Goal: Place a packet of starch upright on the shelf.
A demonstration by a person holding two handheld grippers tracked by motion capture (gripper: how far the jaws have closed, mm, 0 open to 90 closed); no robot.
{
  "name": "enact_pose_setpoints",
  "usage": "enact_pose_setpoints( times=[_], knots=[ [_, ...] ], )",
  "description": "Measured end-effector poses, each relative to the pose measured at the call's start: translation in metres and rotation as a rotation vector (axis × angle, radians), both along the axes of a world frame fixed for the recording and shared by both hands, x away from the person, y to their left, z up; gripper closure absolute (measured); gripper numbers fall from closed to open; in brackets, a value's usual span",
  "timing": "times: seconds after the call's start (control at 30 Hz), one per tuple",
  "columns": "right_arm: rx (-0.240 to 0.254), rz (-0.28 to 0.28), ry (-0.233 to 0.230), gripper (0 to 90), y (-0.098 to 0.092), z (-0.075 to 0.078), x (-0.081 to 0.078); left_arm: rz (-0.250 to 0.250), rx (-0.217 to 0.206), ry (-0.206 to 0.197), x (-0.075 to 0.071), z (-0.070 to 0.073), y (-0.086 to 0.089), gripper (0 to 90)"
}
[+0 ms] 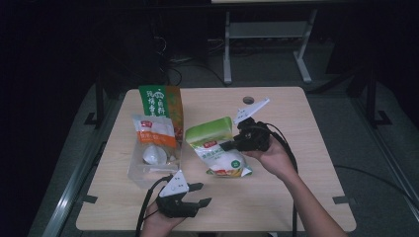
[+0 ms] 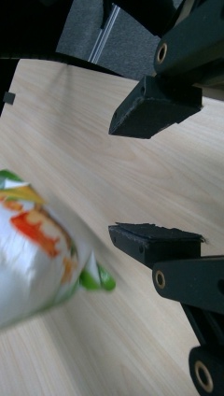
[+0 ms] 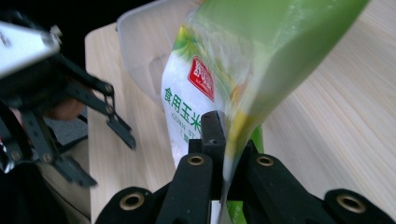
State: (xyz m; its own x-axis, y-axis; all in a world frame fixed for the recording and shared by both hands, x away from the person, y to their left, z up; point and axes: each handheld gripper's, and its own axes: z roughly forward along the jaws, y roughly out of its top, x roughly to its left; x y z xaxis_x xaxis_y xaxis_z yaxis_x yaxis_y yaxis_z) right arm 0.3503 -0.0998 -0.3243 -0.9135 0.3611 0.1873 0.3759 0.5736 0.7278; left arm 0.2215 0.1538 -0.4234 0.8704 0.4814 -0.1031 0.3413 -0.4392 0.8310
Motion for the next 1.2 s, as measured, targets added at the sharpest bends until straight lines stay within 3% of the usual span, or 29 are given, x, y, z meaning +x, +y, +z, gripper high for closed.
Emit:
enact_pose_setpoints(
  times=[0.2, 0.53, 0.8, 1.2],
  knots=[
    [0.026, 0.048, -0.027, 89.6, 0.022, 0.016, 0.005, -0.017, 0.005, -0.016, -0.005, 0.000, -0.001, 44.3],
    [0.048, 0.106, -0.034, 89.6, 0.057, 0.039, 0.007, -0.022, 0.013, -0.024, -0.005, -0.001, -0.001, 43.5],
    [0.033, 0.145, -0.042, 89.6, 0.087, 0.048, 0.009, -0.038, 0.025, -0.030, -0.007, -0.002, -0.002, 43.3],
    [0.079, 0.194, -0.027, 89.6, 0.127, 0.050, 0.014, -0.031, 0.003, -0.027, -0.008, -0.002, -0.001, 43.1]
  ],
)
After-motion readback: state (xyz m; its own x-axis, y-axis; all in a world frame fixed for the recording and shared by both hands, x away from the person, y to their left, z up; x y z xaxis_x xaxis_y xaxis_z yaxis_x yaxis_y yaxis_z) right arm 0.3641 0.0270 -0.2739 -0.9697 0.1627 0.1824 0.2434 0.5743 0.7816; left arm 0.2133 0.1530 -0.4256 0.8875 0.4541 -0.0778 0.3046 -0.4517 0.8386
